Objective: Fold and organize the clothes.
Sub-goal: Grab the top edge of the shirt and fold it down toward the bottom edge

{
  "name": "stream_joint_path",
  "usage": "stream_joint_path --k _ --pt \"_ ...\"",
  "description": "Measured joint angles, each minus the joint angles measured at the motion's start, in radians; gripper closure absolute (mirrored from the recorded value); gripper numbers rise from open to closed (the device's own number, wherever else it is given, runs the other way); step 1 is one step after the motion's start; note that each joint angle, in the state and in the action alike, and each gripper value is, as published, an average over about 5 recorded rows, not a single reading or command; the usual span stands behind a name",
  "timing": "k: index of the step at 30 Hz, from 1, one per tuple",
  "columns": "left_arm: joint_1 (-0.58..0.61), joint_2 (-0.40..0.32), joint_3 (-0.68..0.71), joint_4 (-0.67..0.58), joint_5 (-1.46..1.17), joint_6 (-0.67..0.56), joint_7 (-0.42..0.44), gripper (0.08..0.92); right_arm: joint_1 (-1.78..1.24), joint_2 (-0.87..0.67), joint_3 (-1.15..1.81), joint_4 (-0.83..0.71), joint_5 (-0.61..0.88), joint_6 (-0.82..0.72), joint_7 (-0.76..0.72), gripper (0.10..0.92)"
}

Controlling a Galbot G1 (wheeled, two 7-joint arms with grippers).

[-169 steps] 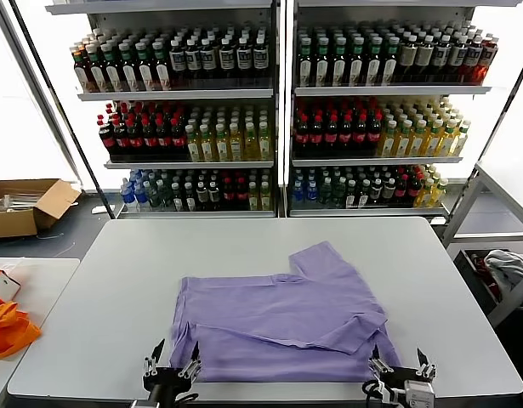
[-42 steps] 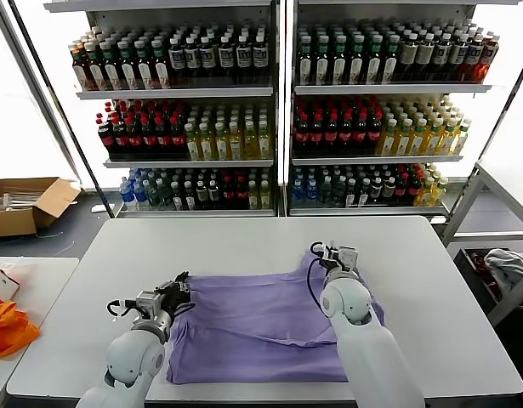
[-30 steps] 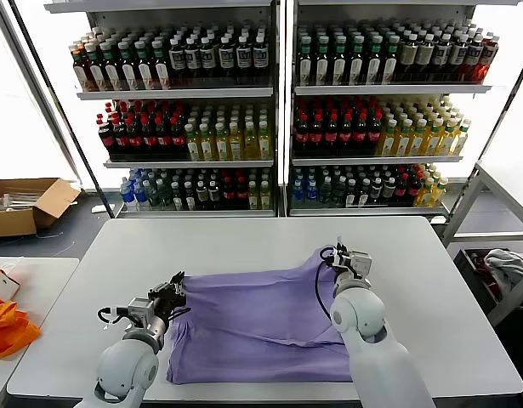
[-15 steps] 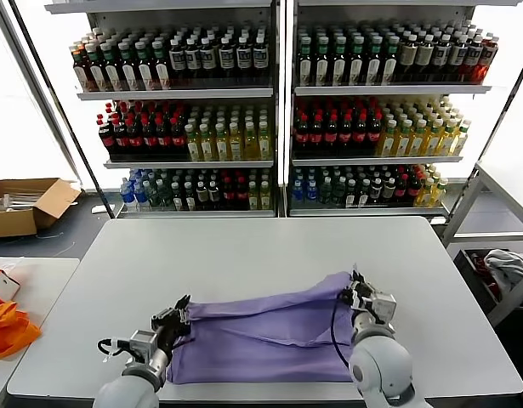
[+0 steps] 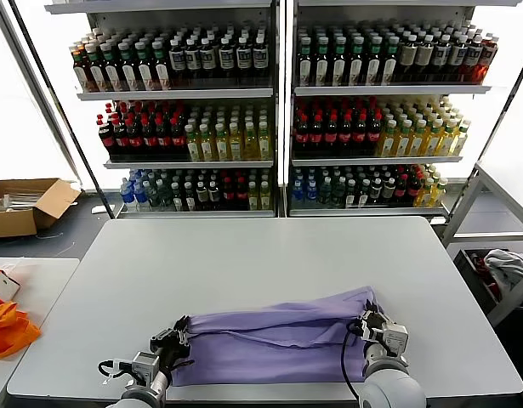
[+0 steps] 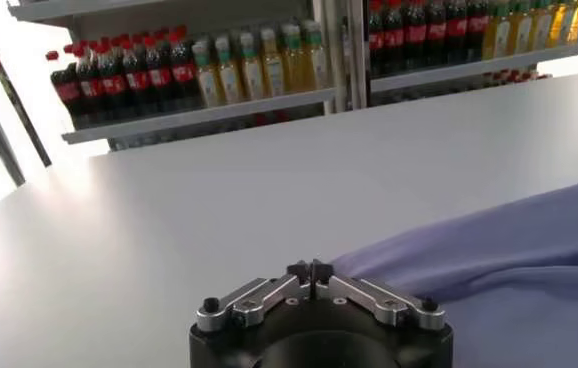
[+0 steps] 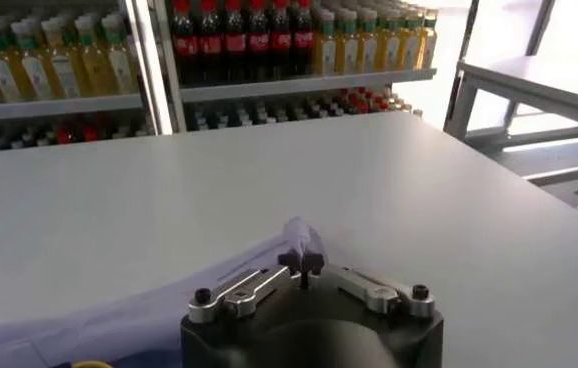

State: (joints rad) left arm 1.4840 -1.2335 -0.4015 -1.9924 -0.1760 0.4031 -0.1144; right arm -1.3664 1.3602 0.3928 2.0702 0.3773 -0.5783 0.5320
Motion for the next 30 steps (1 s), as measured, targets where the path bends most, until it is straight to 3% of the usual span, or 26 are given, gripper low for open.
stream_joint_path --k 10,15,30 --pt "0.003 0.008 -0.003 -0.002 0.021 0.003 0.005 0.916 -0.033 0.001 0.0 -0.019 -0.023 0.001 -0.019 0.912" --pt "0.011 0.0 0.006 -0.002 0.042 -0.011 0.012 0.84 -0.043 0.001 -0.005 -0.023 -0.04 0.001 -0.034 0.885" --pt "0.05 -0.039 0.03 -0.079 0.163 -0.087 -0.005 0.39 -0.058 0.008 0.05 0.076 -0.067 0.033 -0.053 0.464"
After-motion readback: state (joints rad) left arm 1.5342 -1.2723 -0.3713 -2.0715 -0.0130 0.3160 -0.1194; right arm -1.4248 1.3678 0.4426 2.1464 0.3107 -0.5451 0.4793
